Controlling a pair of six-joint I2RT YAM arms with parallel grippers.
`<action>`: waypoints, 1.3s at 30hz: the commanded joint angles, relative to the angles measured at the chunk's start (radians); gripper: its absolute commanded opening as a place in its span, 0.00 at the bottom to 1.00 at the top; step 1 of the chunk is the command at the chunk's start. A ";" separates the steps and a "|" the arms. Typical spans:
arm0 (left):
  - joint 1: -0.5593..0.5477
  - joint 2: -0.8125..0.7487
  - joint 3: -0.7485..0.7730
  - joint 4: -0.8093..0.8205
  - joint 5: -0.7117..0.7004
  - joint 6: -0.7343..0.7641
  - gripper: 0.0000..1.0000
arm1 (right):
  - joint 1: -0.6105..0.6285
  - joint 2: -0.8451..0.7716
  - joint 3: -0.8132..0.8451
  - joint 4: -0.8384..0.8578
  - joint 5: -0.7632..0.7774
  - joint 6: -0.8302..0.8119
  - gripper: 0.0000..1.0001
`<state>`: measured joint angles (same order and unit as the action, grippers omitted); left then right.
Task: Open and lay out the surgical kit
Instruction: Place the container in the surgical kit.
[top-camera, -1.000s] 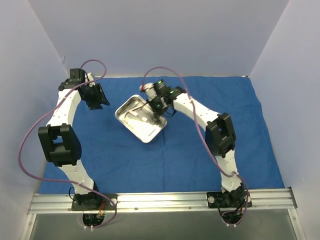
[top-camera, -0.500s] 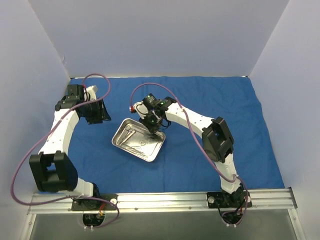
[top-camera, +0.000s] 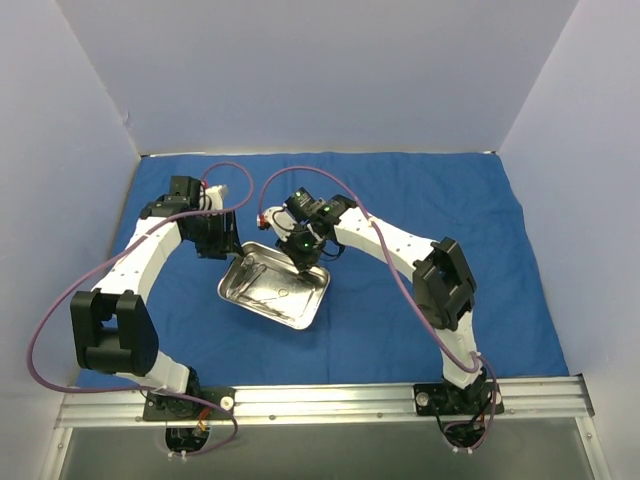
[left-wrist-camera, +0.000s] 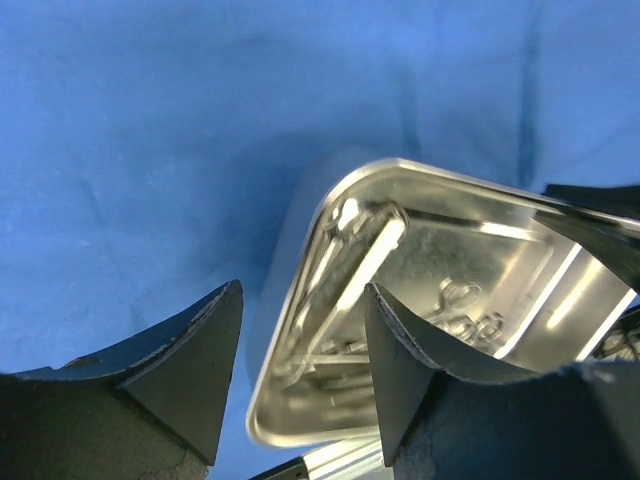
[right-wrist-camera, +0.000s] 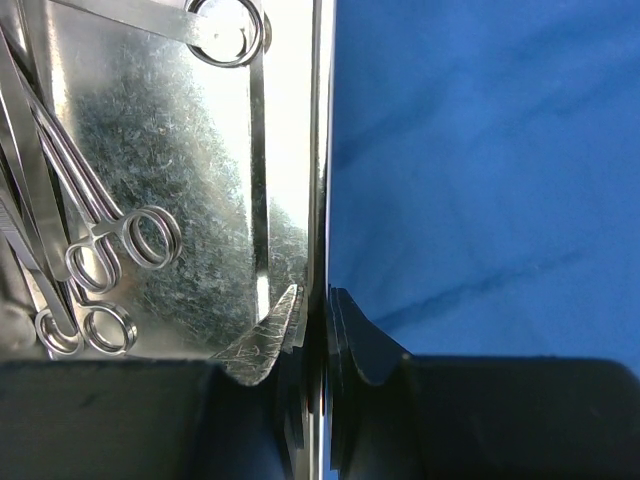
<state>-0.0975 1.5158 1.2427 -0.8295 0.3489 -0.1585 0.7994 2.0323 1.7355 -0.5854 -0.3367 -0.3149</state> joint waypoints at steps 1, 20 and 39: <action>-0.016 0.017 0.026 -0.020 -0.036 0.021 0.60 | 0.003 -0.103 -0.010 0.016 -0.108 0.010 0.00; -0.025 0.060 0.077 -0.141 -0.004 -0.076 0.45 | -0.117 -0.003 -0.039 -0.008 -0.519 0.043 0.00; -0.034 0.116 0.075 -0.154 0.024 -0.053 0.37 | -0.072 -0.012 -0.005 0.010 -0.357 0.036 0.00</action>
<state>-0.1238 1.6230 1.2797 -0.9737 0.3565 -0.2249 0.7132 2.0594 1.6833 -0.5858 -0.6743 -0.2924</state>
